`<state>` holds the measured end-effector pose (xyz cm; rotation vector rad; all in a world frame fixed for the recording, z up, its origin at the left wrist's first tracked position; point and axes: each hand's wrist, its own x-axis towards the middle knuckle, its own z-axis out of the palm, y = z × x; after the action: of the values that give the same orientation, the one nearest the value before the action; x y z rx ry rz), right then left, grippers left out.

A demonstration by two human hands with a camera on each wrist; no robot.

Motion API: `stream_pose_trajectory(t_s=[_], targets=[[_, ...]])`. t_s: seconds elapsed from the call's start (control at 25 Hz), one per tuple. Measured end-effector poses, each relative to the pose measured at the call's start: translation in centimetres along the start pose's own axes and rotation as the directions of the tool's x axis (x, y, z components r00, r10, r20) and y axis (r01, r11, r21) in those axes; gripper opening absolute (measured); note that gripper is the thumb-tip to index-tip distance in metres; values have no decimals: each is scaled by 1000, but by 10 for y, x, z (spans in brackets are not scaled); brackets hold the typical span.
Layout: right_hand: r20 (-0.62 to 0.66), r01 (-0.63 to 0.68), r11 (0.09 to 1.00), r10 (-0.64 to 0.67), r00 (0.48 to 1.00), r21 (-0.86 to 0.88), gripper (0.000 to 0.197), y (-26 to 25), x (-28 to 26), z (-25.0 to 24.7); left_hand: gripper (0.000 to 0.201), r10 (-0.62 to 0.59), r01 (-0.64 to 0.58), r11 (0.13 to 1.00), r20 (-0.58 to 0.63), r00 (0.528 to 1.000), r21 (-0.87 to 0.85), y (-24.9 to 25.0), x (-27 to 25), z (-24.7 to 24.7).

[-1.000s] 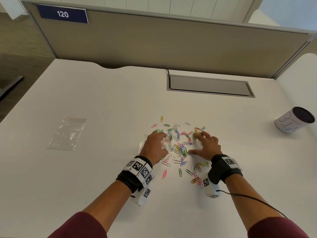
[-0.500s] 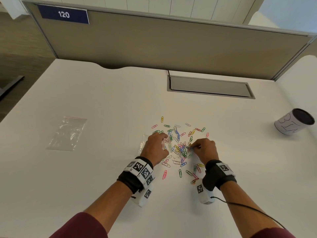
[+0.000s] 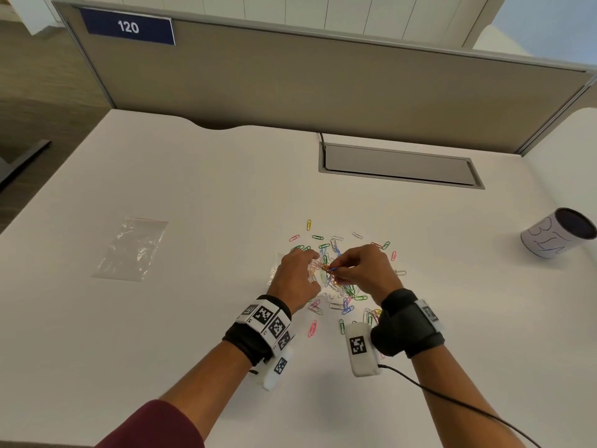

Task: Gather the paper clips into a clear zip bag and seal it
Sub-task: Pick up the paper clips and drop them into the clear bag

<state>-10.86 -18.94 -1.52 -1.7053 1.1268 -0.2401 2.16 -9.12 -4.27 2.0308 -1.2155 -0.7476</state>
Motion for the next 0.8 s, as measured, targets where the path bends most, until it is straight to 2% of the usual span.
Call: stream_pose_trajectory(t_s=[0.08,0.12,0.28,0.52,0.6,0.68,0.72,0.8], targets=[[-9,12,980,-14,1000,-200,7,-10,2,10,57,0,0,1000,11,1000,-10,1,-2,0],[-18,16,970,-21,1000,-243,7,-13,3,15,58,3,-3,1000,18,1000,-14,3,-2,-1],[-50,21,972,-34,998,-235,12,-14,5,29,59,19,-18,1000,42,999,-23,6,-6,-3],[13,18,998,-17,1000,-68,18,-8,5,29,59,5,-5,1000,7,1000,-29,3,-5,-6],[35,21,998,-23,999,62,14,-10,3,27,60,-7,7,1000,0,1000,-29,1,-5,-8],[-30,61,985,-57,998,163,15,-9,1,23,60,-14,14,1000,-7,1000,-24,-2,-5,-10],[-82,89,991,-80,993,104,18,-7,0,18,60,-18,18,1000,-11,1000,-19,-4,-5,-11],[-76,56,963,-79,994,-265,44,4,0,9,59,-29,29,999,-16,999,-13,-8,-4,-14]])
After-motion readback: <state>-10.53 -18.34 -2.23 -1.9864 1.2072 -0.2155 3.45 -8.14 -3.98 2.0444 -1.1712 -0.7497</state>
